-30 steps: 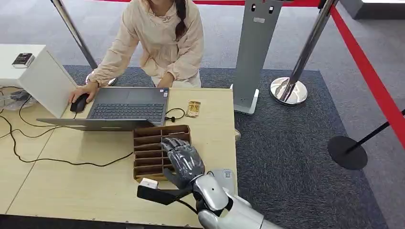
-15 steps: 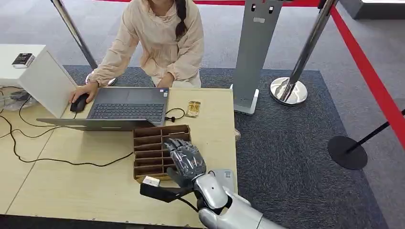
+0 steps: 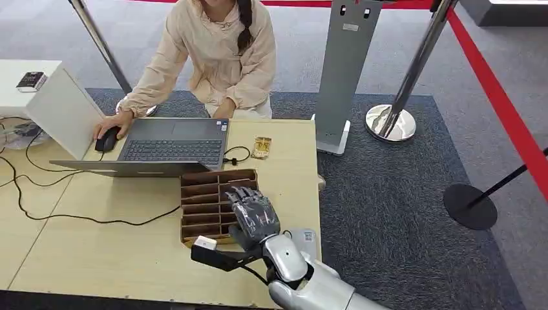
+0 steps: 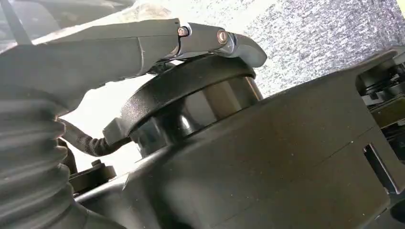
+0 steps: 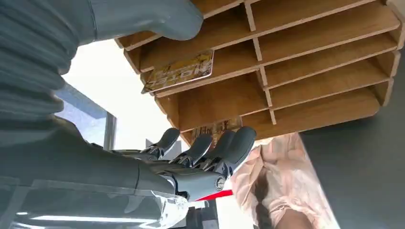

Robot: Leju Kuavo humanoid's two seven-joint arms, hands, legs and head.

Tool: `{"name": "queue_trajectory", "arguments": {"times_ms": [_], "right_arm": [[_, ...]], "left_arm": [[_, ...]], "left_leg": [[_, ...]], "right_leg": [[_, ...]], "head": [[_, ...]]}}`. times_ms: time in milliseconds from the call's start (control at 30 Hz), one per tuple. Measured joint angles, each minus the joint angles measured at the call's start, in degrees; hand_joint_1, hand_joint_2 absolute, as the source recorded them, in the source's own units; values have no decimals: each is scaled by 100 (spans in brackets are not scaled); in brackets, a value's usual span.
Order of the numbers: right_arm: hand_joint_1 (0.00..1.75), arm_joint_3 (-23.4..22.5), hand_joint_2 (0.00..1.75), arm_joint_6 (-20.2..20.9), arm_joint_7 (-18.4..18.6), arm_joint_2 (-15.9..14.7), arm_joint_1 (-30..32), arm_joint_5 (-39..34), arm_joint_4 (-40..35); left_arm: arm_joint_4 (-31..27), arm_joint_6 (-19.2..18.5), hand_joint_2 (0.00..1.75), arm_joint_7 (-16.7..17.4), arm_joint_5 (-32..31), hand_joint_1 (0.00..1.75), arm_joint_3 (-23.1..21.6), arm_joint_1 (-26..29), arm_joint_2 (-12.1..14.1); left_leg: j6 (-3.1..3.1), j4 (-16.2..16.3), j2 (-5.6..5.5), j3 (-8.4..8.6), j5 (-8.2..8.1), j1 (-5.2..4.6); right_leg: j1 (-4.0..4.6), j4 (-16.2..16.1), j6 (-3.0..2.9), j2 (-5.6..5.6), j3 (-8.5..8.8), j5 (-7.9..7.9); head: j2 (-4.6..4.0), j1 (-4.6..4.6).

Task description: Pass the card to the sensor for recognition and then transmit it.

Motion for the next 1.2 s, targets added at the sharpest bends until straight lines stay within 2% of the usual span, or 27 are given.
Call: {"name": "queue_trajectory", "arguments": {"times_ms": [500,600,900,1200], "right_arm": [[54,-22,175,4,136,-17,-2,122,20],[59,-42,175,20,181,-20,-3,194,20],[61,-44,175,232,400,-26,-4,463,13],[61,-46,175,282,407,-37,-11,566,13]], "left_arm": [[0,90,175,35,0,0,2,0,-24],[0,118,175,37,0,0,2,2,-31],[0,127,175,39,0,0,7,3,-39],[0,125,175,37,0,0,7,4,-42]], "left_leg": [[0,1,0,0,0,0],[0,1,0,0,0,0],[0,1,0,0,0,0],[0,2,0,0,0,0]], "right_leg": [[0,0,0,0,0,0],[0,0,0,0,0,0],[0,0,0,0,0,0],[0,0,0,0,0,0]], "head": [[0,0],[0,0],[0,0],[0,0]]}}
